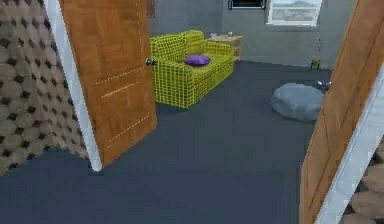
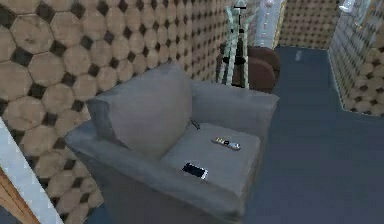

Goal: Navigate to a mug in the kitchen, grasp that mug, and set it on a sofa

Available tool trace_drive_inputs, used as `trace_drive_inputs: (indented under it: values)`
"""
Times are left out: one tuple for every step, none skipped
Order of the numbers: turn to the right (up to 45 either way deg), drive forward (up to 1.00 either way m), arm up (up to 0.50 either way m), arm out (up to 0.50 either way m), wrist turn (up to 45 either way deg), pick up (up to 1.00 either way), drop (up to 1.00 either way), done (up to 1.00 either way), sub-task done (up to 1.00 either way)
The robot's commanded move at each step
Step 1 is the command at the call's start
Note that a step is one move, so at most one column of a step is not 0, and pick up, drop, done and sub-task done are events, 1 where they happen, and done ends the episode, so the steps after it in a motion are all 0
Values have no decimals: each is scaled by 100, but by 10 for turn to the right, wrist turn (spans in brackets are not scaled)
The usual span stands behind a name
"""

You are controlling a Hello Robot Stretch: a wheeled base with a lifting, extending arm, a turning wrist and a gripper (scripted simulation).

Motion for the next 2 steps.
trace_drive_inputs:
  values:
    - [450, 0, 0, 0, 0, 0, 0, 0, 0]
    - [0, 10, 0, 0, 0, 0, 0, 0, 0]
